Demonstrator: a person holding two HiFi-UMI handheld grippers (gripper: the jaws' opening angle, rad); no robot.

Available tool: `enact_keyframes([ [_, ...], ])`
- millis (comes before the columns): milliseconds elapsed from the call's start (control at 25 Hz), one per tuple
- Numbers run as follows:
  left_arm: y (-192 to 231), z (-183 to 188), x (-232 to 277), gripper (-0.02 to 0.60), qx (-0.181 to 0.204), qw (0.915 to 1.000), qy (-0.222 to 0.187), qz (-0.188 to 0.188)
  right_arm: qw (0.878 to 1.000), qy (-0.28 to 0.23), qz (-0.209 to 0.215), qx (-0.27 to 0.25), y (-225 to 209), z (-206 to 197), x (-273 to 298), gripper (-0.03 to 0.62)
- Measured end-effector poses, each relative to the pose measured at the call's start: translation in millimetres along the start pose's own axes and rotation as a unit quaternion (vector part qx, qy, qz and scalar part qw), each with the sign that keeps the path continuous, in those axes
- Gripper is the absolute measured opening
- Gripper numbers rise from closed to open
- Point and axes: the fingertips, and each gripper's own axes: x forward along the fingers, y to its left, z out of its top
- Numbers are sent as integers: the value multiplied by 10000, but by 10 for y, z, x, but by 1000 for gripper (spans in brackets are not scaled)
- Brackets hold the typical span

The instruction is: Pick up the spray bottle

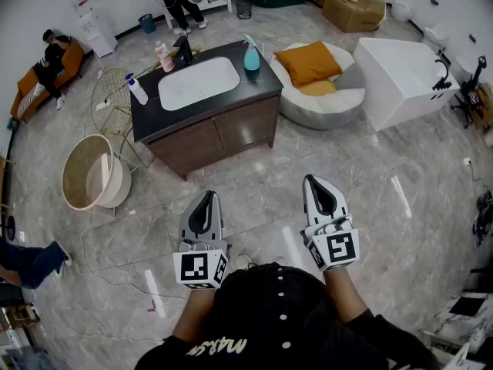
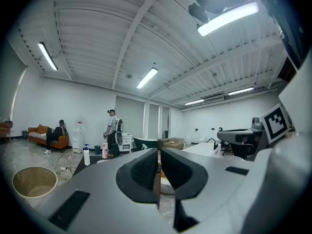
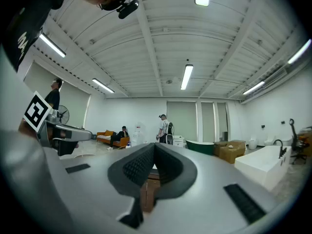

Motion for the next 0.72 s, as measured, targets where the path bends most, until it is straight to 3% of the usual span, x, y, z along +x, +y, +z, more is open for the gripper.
enact_keyframes([
  [720,70,32,-92,28,-68,9999,23,-74,9998,55,-132,119,86,-21,1,-5],
])
